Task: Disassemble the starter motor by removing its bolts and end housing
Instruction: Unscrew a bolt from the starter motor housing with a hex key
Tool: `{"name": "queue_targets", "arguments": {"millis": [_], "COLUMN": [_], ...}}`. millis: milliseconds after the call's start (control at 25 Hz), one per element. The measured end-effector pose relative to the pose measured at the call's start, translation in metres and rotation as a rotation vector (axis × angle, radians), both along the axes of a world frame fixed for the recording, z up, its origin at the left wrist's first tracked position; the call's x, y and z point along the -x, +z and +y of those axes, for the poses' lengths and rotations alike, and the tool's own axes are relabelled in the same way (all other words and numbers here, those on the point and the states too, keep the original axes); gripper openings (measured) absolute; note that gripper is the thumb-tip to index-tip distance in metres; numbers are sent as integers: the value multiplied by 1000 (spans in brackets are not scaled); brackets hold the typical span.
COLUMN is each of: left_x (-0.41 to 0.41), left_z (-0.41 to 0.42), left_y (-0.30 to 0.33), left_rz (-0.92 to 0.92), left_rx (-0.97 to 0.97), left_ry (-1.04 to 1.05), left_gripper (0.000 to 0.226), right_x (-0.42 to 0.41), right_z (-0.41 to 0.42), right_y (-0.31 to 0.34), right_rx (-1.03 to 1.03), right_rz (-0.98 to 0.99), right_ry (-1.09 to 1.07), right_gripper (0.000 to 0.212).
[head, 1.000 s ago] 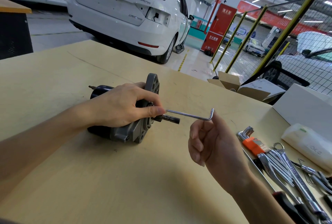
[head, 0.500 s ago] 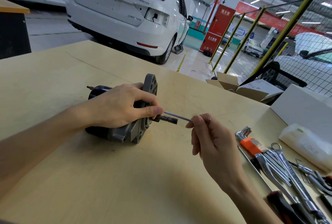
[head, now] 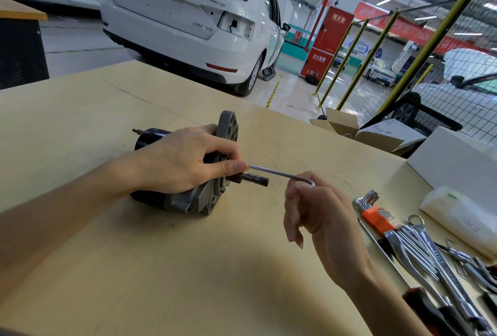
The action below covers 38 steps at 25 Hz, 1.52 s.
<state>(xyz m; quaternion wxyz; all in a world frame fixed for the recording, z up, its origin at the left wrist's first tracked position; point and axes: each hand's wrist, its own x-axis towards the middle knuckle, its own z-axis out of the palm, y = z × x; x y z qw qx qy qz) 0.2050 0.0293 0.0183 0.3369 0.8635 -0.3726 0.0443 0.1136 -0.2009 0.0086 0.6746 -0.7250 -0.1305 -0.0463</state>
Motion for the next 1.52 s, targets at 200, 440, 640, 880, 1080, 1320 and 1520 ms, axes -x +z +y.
{"name": "queue_targets", "arguments": {"millis": [200, 440, 640, 880, 1080, 1320, 1520], "left_x": [-1, -2, -1, 0, 0, -1, -1], "left_z": [0, 1, 0, 0, 0, -1, -1], "left_y": [-1, -2, -1, -2, -1, -2, -2], "left_rz": [-8, 17, -8, -8, -16, -26, -5], "left_rx": [15, 25, 29, 33, 16, 25, 35], "left_ry": [14, -15, -10, -4, -6, 7, 1], "left_gripper": [35, 32, 31, 31, 33, 36, 33], "right_x": [-1, -2, -8, -4, -2, 1, 1], "right_z": [0, 1, 0, 1, 3, 4, 8], "right_y": [-2, -5, -3, 1, 5, -6, -8], "right_rx": [88, 145, -34, -246, -218, 416, 508], "right_rz": [-11, 4, 213, 251, 186, -171, -326], "right_ry": [-92, -130, -145, -20, -70, -347, -391], "right_gripper": [41, 52, 32, 23, 31, 29, 28]}}
